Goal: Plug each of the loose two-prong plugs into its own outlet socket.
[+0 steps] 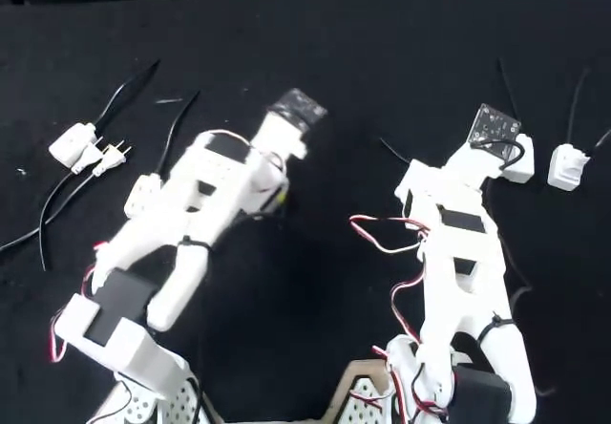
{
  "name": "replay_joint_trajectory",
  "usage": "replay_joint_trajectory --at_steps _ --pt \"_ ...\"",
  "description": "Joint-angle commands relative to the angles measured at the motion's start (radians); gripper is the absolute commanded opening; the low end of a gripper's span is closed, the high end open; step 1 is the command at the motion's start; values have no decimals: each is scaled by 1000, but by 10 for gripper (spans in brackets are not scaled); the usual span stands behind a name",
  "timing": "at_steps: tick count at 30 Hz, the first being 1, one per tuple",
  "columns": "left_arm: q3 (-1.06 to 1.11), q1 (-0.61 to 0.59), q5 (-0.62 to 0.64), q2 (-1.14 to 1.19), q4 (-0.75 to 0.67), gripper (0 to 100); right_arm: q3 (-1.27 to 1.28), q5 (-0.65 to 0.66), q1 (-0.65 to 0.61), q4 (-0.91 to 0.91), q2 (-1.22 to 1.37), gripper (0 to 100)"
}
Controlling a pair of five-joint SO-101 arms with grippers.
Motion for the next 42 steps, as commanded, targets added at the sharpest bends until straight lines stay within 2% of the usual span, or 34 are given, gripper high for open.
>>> replay_joint_trajectory --at_steps 1,6,9,13,17,19,23,31,37,42 --pt "-39 96 -8 -20 107 66 -54 -8 -20 0 1 201" --pt "7 226 31 -20 141 66 -56 -8 -20 3 1 201" --pt "41 240 37 -20 69 66 -56 -8 -20 5 1 201" --pt "74 165 37 -9 -25 84 -56 -8 -20 5 1 201" --pt "70 67 35 -12 -40 225 -56 -8 -20 5 1 201" --pt "59 24 35 -18 -44 259 -56 -8 -21 5 1 201" --pt "2 -27 34 -18 -43 230 -56 -8 -21 5 1 201" --pt "-56 -38 35 -21 -28 224 -54 -8 -21 5 1 201" --pt "-124 -139 35 -112 175 224 -56 -8 -21 5 1 201" --pt "-81 -251 21 -141 212 227 -58 -8 -21 5 1 201"
